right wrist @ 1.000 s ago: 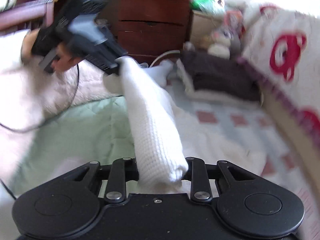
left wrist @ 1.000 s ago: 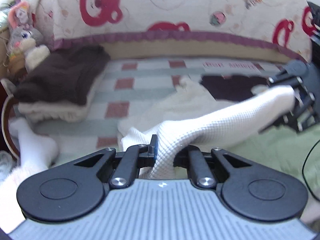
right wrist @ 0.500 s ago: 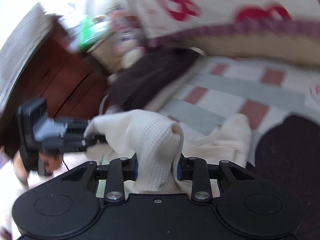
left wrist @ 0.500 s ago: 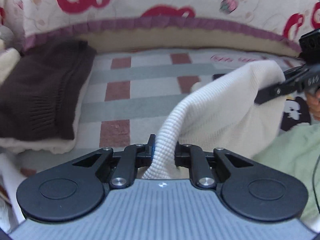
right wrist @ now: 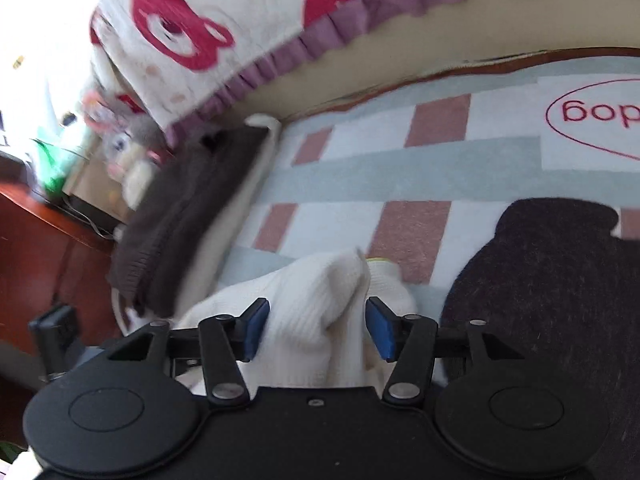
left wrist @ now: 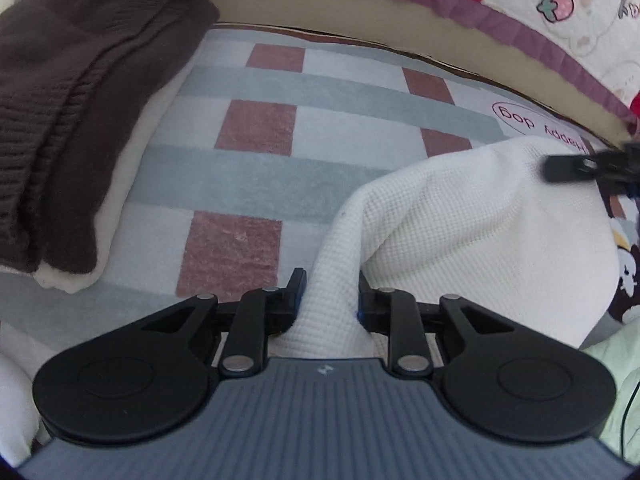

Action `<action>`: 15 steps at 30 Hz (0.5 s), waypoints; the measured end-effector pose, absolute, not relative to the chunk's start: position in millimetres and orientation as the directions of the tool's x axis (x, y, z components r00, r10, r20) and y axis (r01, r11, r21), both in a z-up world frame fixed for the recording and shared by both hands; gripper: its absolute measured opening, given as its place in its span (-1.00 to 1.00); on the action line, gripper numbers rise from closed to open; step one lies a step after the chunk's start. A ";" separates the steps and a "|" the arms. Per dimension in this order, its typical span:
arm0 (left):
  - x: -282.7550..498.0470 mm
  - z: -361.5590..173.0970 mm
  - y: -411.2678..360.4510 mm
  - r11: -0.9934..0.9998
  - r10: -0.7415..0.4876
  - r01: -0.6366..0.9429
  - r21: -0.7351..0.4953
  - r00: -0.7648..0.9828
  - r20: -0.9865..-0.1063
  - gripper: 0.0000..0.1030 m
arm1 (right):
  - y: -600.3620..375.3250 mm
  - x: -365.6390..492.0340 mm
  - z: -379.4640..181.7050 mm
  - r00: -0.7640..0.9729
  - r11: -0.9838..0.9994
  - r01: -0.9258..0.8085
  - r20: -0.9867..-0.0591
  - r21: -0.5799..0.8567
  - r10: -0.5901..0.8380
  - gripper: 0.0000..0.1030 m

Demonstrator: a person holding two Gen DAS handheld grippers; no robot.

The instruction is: Fold clothes

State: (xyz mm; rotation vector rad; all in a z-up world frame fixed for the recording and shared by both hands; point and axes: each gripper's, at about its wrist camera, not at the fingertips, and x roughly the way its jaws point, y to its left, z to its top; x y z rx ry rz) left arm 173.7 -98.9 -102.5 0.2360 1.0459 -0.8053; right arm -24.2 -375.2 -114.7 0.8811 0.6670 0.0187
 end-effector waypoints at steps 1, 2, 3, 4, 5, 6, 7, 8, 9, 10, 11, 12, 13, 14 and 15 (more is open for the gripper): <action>174.7 -102.9 -97.2 0.707 -0.475 0.681 -0.190 0.259 -0.841 -0.55 | -370.3 -35.4 -112.5 0.821 0.644 0.224 -0.497 0.732 0.280 0.31; 175.5 -103.4 -95.8 0.718 -0.469 0.671 -0.186 0.269 -0.841 -0.56 | -364.7 -46.7 -111.4 0.837 0.641 0.194 -0.466 0.742 0.287 0.35; 176.2 -103.8 -94.4 0.729 -0.462 0.660 -0.182 0.279 -0.842 -0.57 | -357.9 -56.6 -111.6 0.845 0.643 0.169 -0.446 0.747 0.296 0.36; 176.9 -104.2 -93.0 0.738 -0.458 0.651 -0.180 0.286 -0.842 -0.58 | -350.7 -63.3 -113.3 0.843 0.655 0.149 -0.442 0.741 0.307 0.40; 177.2 -104.9 -91.7 0.742 -0.458 0.646 -0.182 0.289 -0.841 -0.58 | -342.8 -66.9 -116.7 0.830 0.682 0.137 -0.459 0.718 0.317 0.41; 177.5 -105.5 -90.5 0.746 -0.458 0.641 -0.184 0.292 -0.840 -0.58 | -334.5 -67.0 -120.3 0.813 0.724 0.129 -0.490 0.677 0.313 0.42; 177.8 -106.2 -89.3 0.749 -0.458 0.636 -0.186 0.295 -0.839 -0.59 | -325.7 -65.8 -124.5 0.802 0.773 0.121 -0.520 0.623 0.294 0.42; 178.1 -106.8 -88.0 0.753 -0.458 0.631 -0.188 0.297 -0.838 -0.59 | -317.4 -63.8 -130.0 0.791 0.814 0.097 -0.541 0.572 0.286 0.42; 178.4 -107.4 -86.8 0.757 -0.458 0.625 -0.189 0.300 -0.837 -0.58 | -314.5 -61.0 -134.5 0.779 0.822 0.082 -0.551 0.563 0.300 0.24; 178.7 -108.1 -85.6 0.761 -0.457 0.620 -0.191 0.303 -0.836 -0.59 | -315.0 -58.2 -138.2 0.767 0.812 0.080 -0.555 0.578 0.320 0.02; 179.0 -108.7 -84.3 0.764 -0.457 0.615 -0.193 0.306 -0.835 -0.58 | -315.5 -55.4 -141.8 0.755 0.801 0.077 -0.559 0.593 0.341 -0.04; 179.3 -109.3 -83.1 0.768 -0.457 0.610 -0.195 0.309 -0.834 -0.58 | -319.9 -54.0 -141.6 0.745 0.776 0.089 -0.559 0.624 0.364 -0.19; 179.7 -110.0 -81.9 0.772 -0.457 0.605 -0.197 0.311 -0.833 -0.55 | -326.3 -53.9 -138.4 0.731 0.747 0.109 -0.562 0.656 0.386 -0.28; 180.0 -110.6 -80.6 0.775 -0.457 0.600 -0.199 0.314 -0.832 -0.53 | -330.9 -52.9 -135.9 0.707 0.736 0.135 -0.585 0.663 0.397 -0.31; 180.4 -111.3 -79.9 0.781 -0.454 0.592 -0.197 0.321 -0.831 -0.51 | -332.7 -50.6 -135.4 0.674 0.747 0.160 -0.625 0.645 0.395 -0.34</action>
